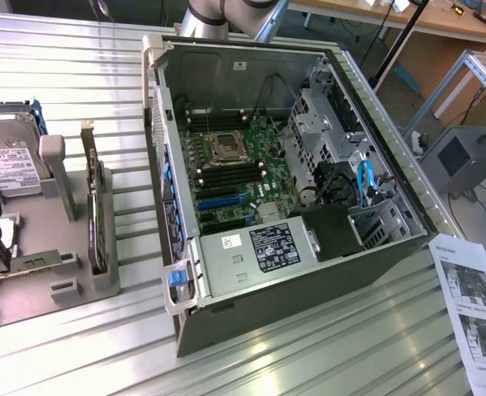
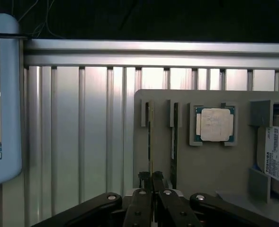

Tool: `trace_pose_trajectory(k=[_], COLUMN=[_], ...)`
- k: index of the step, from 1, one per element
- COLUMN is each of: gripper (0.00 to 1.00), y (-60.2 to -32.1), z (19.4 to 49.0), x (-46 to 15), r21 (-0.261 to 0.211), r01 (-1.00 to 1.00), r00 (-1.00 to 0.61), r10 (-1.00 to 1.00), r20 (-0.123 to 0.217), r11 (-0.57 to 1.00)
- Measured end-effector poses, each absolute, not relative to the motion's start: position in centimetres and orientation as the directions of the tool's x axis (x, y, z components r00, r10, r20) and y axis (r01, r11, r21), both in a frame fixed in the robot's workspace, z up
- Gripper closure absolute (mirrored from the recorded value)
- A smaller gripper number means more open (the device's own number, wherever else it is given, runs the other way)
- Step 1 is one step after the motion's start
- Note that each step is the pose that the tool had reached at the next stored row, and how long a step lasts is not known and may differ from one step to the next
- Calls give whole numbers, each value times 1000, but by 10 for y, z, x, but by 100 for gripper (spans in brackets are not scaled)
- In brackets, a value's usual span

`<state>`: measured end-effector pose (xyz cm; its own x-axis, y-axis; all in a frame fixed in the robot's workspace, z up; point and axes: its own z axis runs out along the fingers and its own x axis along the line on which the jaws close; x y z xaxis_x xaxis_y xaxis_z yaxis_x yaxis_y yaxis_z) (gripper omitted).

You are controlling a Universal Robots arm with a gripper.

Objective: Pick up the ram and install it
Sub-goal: 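Pick up the ram and move it above insertion slot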

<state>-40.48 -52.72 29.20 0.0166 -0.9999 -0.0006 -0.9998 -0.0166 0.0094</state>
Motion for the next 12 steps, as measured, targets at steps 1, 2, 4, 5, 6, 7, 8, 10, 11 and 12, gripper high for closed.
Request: trace_pose_trajectory(k=[1,2,4,5,6,7,8,10,11,12], gripper=[88,88,88,88,88,88,88,88,88,88], y=[-527,-527,-527,-527,-527,-527,-527,-527,-527,-527], z=[297,301,310,312,316,320,325,344,355,366], x=[-405,-405,-405,-405,-405,-405,-405,-405,-405,-405], r21=[9,9,9,9,9,9,9,9,9,9], r01=[-1000,-1000,-1000,-1000,-1000,-1000,-1000,-1000,-1000,-1000], r00=[17,17,17,17,17,17,17,17,17,17], r10=[-1000,-1000,-1000,-1000,-1000,-1000,-1000,-1000,-1000,-1000], r20=[-1,-1,-1,-1,-1,-1,-1,-1,-1,-1], r11=[-17,-17,-17,-17,-17,-17,-17,-17,-17,-17])
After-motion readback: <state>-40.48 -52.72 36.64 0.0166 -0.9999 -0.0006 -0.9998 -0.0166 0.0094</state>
